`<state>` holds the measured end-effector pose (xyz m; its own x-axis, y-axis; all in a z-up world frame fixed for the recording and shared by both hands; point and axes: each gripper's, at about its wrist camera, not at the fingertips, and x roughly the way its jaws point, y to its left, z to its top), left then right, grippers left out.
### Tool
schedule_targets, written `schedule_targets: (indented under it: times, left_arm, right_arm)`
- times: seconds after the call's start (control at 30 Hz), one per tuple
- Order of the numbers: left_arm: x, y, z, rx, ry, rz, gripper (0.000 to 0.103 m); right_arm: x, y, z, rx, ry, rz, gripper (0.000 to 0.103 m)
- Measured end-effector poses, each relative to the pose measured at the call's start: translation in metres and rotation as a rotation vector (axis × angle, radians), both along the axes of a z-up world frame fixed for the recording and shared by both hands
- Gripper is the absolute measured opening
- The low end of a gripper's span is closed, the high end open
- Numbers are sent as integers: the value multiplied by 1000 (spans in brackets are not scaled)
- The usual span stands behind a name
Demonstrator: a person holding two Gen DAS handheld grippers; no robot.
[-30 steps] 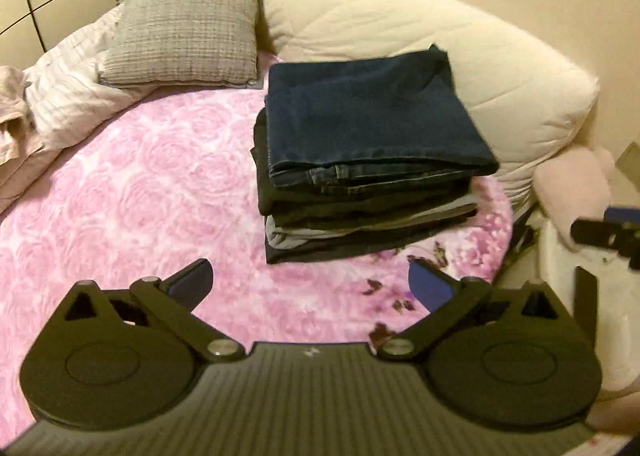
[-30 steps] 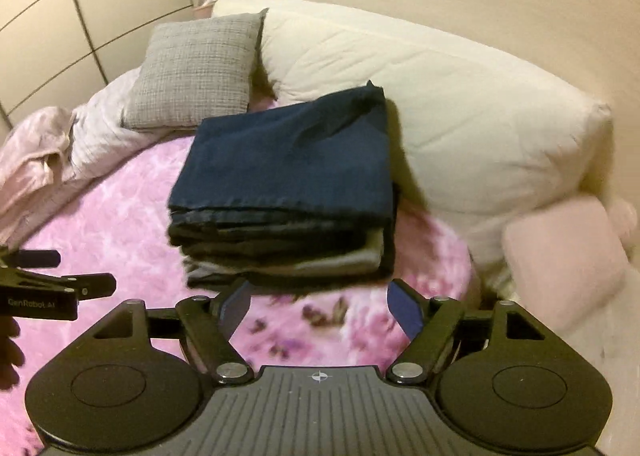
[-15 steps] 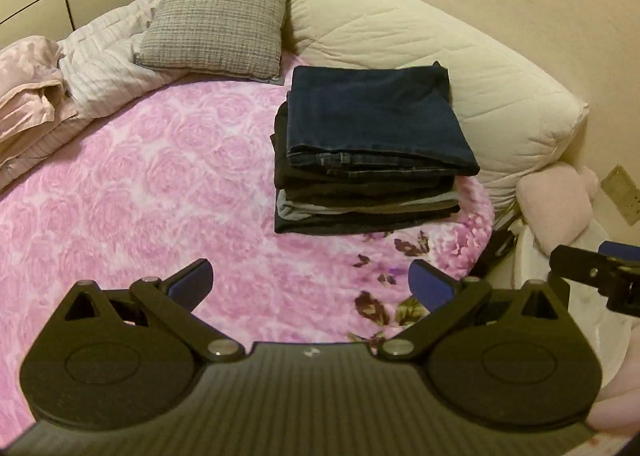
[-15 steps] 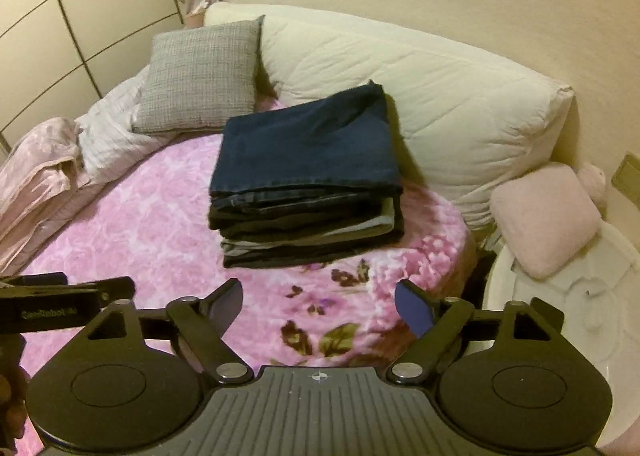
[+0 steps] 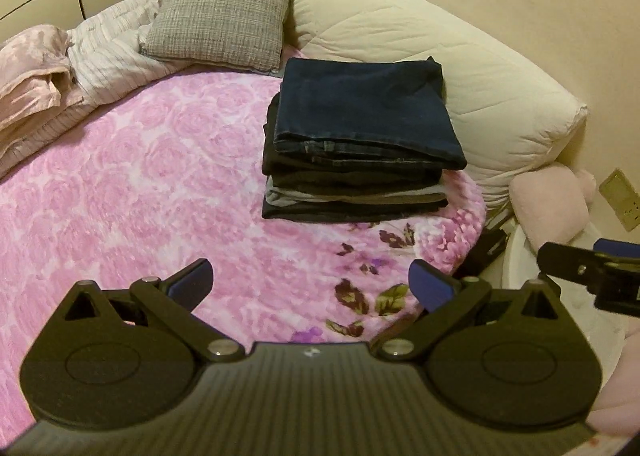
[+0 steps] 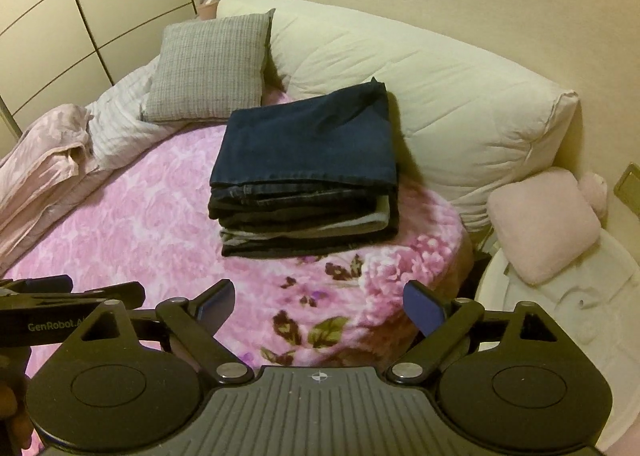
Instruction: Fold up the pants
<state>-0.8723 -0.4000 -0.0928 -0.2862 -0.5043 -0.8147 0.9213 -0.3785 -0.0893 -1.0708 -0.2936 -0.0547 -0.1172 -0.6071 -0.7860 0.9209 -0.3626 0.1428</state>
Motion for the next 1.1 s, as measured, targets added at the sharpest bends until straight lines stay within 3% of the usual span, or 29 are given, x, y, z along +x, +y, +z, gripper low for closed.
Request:
schedule_targets:
  times: [1.1]
  left_arm:
    - [-12, 24, 8, -31, -14, -13, 102]
  right_arm:
    - [5, 21, 0, 10, -28, -4, 89]
